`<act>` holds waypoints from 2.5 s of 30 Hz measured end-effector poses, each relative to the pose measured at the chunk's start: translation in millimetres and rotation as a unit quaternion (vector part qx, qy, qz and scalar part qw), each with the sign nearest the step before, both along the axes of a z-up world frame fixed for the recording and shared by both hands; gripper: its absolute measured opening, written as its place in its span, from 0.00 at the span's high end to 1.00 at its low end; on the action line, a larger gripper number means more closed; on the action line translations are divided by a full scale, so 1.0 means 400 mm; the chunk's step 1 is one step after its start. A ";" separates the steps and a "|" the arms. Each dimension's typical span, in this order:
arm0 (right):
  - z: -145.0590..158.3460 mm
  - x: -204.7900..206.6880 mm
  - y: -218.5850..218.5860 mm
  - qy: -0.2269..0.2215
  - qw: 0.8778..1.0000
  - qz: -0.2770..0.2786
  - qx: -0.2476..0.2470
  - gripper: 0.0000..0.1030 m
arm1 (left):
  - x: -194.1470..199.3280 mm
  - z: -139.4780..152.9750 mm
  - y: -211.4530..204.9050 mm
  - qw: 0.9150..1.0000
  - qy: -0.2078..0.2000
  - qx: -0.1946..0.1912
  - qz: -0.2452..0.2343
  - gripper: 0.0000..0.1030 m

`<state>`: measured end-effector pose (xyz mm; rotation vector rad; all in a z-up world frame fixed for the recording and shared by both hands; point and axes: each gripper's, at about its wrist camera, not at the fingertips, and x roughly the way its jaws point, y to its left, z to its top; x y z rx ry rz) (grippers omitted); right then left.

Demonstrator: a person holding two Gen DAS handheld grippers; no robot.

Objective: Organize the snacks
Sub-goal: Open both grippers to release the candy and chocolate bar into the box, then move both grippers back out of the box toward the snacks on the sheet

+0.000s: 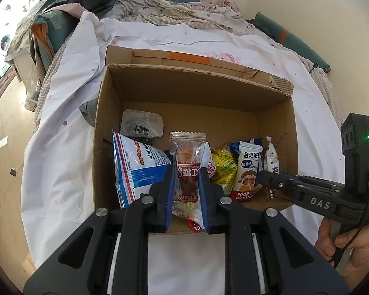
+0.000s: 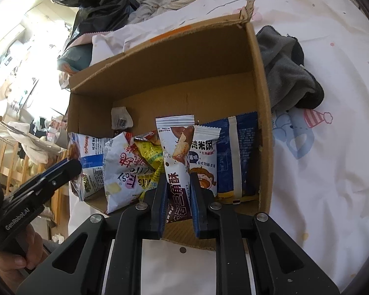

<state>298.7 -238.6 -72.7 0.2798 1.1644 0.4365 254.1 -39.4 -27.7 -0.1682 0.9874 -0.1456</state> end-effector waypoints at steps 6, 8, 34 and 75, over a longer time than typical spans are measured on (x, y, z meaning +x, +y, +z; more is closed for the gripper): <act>-0.008 0.010 0.010 0.005 1.000 0.006 0.006 0.80 | 0.010 -0.007 -0.005 1.000 0.012 -0.002 0.001 0.73; -0.005 0.011 0.010 0.003 1.000 0.007 0.012 0.80 | 0.009 -0.003 -0.004 1.000 0.007 0.000 0.007 0.61; 0.103 -0.054 -0.059 -0.051 0.993 -0.079 0.066 0.20 | -0.041 0.035 0.028 0.999 -0.041 0.011 0.034 0.19; -0.117 -0.146 -0.101 0.053 0.984 -0.087 -0.146 0.19 | -0.195 -0.029 0.038 0.999 0.027 -0.007 0.042 0.04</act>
